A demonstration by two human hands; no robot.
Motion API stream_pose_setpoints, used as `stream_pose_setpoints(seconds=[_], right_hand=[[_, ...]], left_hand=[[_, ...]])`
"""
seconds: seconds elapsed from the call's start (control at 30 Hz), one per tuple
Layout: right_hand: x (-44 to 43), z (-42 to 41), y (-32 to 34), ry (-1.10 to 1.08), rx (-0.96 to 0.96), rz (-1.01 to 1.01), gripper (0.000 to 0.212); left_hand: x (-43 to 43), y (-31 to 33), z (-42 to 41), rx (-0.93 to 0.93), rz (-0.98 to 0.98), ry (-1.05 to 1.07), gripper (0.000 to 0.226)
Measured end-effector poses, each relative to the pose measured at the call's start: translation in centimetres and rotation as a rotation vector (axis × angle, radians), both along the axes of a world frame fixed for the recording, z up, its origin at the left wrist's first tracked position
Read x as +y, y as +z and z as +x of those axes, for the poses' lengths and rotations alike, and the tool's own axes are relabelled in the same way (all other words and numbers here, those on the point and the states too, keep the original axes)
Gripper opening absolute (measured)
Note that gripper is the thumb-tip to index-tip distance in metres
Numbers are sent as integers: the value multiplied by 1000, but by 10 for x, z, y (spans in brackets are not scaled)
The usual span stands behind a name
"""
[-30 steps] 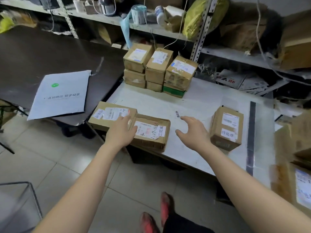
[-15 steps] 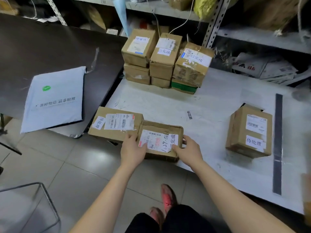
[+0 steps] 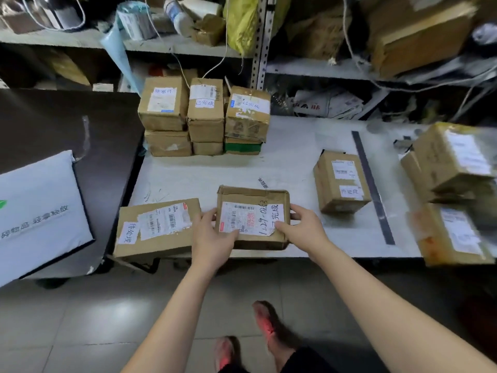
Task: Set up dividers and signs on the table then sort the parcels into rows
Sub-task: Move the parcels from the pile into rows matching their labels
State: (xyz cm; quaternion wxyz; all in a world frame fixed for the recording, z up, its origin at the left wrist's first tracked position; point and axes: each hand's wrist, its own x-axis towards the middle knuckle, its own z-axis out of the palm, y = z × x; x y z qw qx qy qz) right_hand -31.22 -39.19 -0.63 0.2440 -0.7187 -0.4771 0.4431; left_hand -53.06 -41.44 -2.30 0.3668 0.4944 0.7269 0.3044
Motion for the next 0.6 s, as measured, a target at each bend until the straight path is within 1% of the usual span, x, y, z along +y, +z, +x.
stream_pose_setpoints(seconds=[0.1,0.13,0.2,0.3,0.43,0.6], right_hand=[[-19,31,24,-103,24,45,49],[-26,45,34,-136,34,62,46],[-43,75,54,-199,51,102,31],[-68,122,85,-281,53,158,30],[-112,202,111,-398,9,236,25],[-170,311,138,-472,-20,300,26]], left_hand=[[5,25,24,-11,65,-98,76],[6,36,36,-32,79,-131,75],[6,57,65,-97,121,-212,72],[4,81,115,-181,190,-327,67],[-10,106,200,-217,232,-457,66],[-42,133,320,-252,275,-571,60]])
